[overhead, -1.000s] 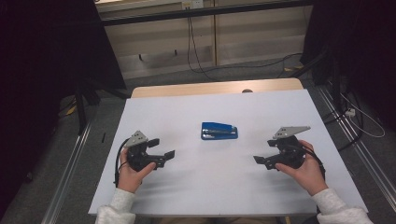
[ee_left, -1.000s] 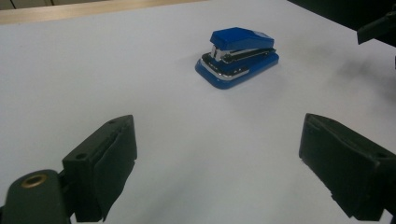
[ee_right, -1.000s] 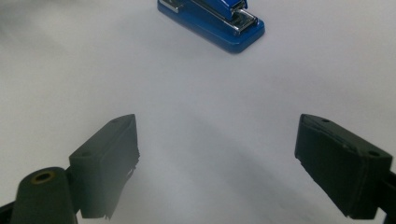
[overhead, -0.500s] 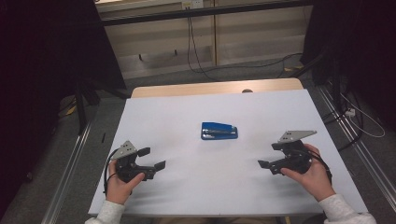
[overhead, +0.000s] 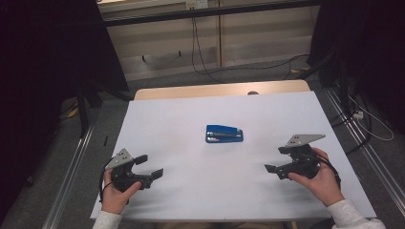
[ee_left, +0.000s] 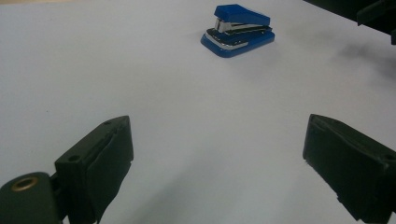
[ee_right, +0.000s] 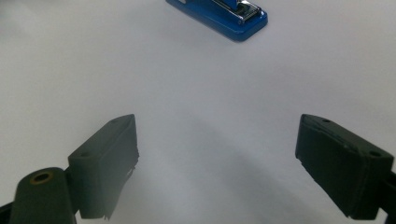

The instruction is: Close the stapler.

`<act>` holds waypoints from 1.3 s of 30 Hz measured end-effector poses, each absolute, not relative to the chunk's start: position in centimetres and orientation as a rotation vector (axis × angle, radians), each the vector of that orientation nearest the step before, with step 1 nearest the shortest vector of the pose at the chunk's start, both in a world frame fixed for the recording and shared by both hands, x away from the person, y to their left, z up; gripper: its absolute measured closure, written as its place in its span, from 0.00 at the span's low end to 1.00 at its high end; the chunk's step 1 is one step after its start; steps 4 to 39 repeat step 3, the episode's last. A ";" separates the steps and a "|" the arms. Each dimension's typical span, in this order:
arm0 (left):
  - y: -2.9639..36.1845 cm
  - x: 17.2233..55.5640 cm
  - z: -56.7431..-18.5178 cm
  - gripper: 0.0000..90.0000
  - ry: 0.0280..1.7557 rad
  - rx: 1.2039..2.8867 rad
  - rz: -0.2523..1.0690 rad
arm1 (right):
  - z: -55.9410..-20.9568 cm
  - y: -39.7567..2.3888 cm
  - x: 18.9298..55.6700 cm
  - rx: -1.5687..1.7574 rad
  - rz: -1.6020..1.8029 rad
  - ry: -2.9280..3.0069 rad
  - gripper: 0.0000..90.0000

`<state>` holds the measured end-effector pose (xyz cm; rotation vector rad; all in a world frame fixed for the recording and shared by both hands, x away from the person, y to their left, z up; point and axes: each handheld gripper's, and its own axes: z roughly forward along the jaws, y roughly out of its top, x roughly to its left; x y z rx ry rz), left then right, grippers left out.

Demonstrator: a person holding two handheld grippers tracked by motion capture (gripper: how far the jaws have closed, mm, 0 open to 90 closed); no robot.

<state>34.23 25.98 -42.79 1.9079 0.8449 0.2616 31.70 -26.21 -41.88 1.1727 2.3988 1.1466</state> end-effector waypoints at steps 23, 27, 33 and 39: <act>25.9 34.3 -42.8 0.10 0.841 1.907 0.264 | -42.0 -26.2 31.7 1.166 1.140 2.408 0.14; 25.9 34.3 -42.8 0.10 0.841 1.907 0.264 | -42.0 -26.2 31.7 1.166 1.140 2.408 0.14; 25.9 34.3 -42.8 0.10 0.841 1.907 0.264 | -42.0 -26.2 31.7 1.166 1.140 2.408 0.14; 25.9 34.3 -42.8 0.10 0.841 1.907 0.264 | -42.0 -26.2 31.7 1.166 1.140 2.408 0.14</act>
